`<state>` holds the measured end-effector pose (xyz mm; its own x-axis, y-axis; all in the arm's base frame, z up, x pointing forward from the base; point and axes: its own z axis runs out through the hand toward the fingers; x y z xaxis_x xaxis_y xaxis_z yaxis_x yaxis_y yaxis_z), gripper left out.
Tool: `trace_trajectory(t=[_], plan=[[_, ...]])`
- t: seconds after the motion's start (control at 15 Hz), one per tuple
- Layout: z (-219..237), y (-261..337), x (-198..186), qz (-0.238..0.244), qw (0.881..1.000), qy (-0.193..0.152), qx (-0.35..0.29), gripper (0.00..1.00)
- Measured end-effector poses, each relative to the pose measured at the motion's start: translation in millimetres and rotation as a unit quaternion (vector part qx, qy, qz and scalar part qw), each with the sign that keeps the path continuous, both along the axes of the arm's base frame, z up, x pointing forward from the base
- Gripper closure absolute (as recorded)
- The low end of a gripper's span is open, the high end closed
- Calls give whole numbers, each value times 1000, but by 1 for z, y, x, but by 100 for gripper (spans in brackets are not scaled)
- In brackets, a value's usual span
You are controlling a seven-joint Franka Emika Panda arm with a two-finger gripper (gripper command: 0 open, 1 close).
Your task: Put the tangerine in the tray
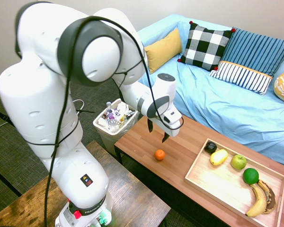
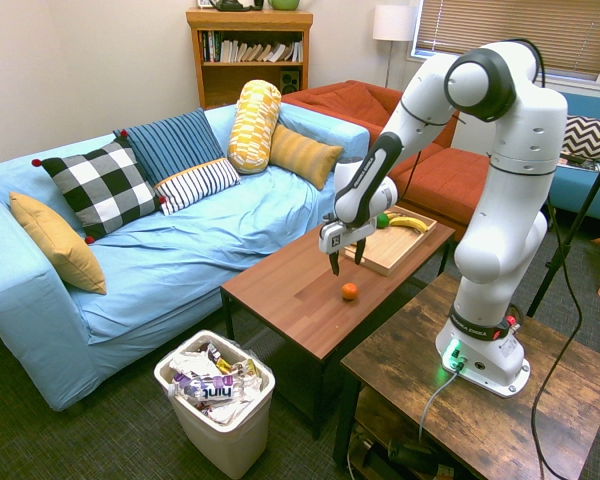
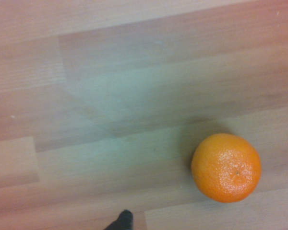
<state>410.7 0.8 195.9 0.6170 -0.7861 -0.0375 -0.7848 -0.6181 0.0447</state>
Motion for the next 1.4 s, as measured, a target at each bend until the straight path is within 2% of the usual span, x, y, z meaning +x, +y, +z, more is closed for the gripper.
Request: trace_trajectory(t=[0.27, 0.67, 0.73, 1.4], plan=[[-50, -13, -7, -15, 1000, 18, -10, 0], [-88, -24, -3, -40, 999, 16, -14, 0], [-92, -26, -2, -42, 999, 16, -13, 100], [-110, -24, -2, -48, 999, 10, -1, 100]])
